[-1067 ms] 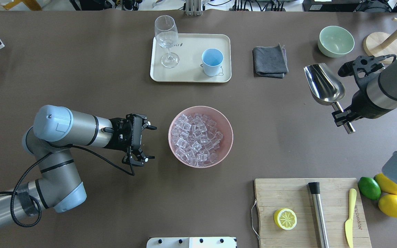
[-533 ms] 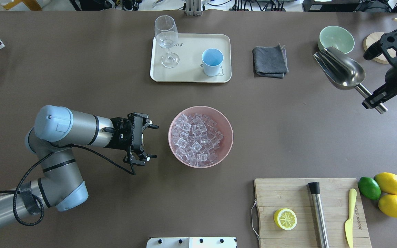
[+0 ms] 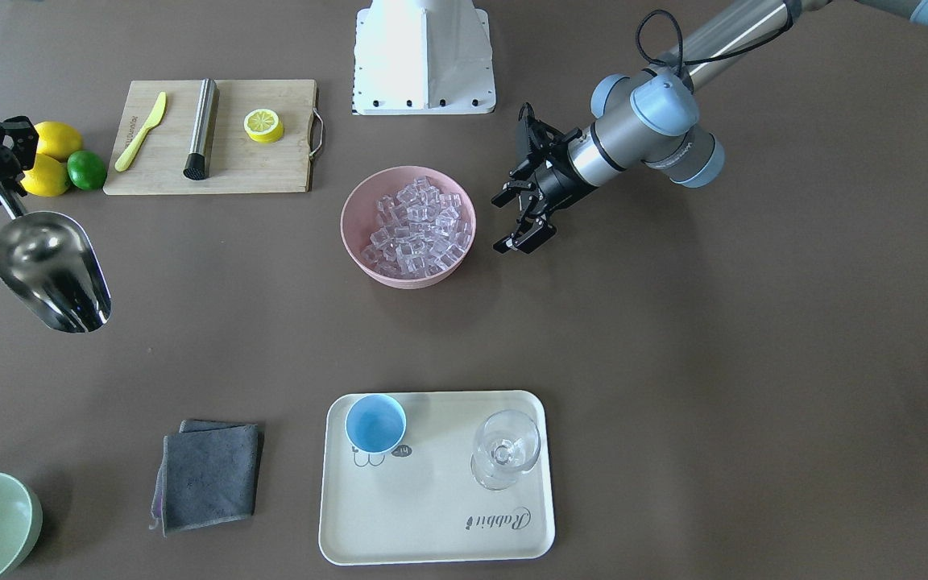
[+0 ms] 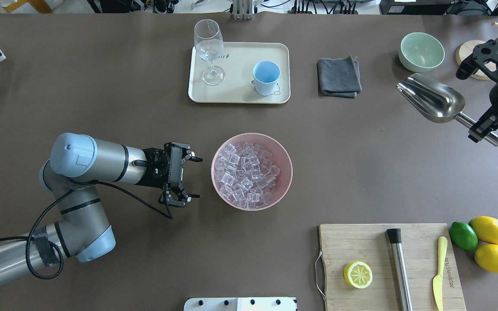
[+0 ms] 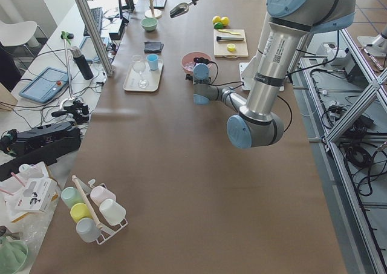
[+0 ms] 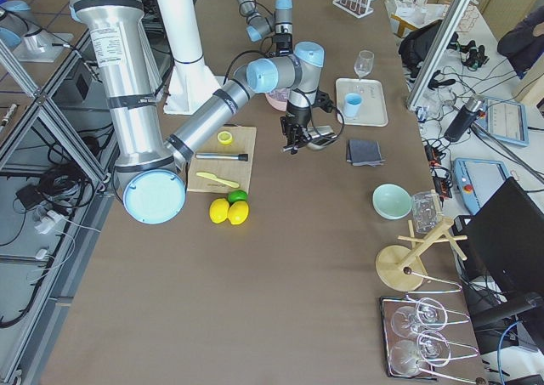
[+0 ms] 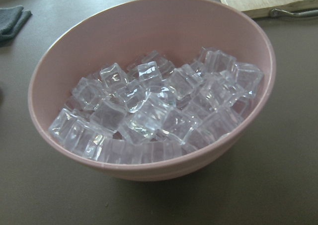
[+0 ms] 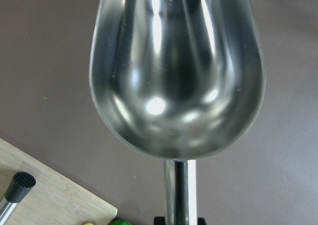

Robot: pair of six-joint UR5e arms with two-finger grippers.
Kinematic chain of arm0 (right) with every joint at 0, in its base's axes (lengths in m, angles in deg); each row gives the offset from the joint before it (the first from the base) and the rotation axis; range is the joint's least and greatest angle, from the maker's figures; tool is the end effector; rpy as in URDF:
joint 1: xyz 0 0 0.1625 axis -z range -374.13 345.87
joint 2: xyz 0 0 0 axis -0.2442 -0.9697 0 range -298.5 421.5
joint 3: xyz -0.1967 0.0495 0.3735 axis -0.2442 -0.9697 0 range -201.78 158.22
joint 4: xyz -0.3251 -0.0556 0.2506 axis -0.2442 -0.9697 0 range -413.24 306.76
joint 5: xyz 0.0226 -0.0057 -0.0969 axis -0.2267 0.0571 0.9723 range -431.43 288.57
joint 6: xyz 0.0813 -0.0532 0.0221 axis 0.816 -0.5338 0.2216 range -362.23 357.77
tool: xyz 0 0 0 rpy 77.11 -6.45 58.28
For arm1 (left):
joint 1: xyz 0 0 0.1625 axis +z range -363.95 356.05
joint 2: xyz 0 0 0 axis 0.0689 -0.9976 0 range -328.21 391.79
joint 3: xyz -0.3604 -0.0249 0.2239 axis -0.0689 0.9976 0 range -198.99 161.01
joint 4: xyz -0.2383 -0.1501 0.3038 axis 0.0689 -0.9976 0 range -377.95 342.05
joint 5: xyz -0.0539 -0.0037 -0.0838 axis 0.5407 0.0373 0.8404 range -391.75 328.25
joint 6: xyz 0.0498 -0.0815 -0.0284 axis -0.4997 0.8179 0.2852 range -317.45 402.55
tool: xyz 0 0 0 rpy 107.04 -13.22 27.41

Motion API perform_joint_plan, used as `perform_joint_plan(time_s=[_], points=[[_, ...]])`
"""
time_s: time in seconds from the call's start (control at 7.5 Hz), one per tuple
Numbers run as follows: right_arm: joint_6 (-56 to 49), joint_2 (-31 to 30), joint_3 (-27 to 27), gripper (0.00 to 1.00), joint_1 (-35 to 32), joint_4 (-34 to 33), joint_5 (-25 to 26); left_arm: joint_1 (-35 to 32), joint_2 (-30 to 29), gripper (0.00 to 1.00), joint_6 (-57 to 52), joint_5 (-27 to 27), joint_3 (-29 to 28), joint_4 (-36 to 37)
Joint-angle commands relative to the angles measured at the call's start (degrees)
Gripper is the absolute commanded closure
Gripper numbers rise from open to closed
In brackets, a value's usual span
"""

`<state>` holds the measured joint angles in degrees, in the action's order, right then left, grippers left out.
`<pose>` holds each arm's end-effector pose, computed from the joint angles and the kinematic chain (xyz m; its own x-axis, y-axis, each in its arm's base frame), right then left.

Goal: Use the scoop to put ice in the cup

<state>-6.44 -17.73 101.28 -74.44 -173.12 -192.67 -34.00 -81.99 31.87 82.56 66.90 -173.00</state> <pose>-0.1666 -0.4571 0.3671 0.6438 -0.5925 0.4843 0.5294 0.8018 0.2772 0.5081 -0.4006 0.3286 0.0851 0.9854 0.1472 -0.0972 -0.1388 0.9855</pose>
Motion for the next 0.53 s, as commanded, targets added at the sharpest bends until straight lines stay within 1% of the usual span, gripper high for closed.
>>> perform_joint_plan(time_s=[0.0, 0.13, 0.27, 0.4], points=[[-9.2, 2.1, -0.3, 1.0, -2.5, -6.1, 0.1, 1.2, -0.5, 0.01, 0.0, -0.6, -0.7, 0.0], [-12.2, 3.4, -1.0, 1.0, -2.5, -6.5, 0.2, 2.0, -1.9, 0.01, 0.1, -0.7, -2.4, -0.1], [-14.1, 4.4, 0.9, 1.0, -2.5, -8.7, 0.6, 2.3, -2.2, 0.01, 0.3, -0.9, -2.8, -0.2], [-14.8, 7.5, 0.7, 1.0, -1.8, -10.4, 3.1, 2.2, -2.1, 0.01, 1.4, -0.8, -2.7, -0.2]])
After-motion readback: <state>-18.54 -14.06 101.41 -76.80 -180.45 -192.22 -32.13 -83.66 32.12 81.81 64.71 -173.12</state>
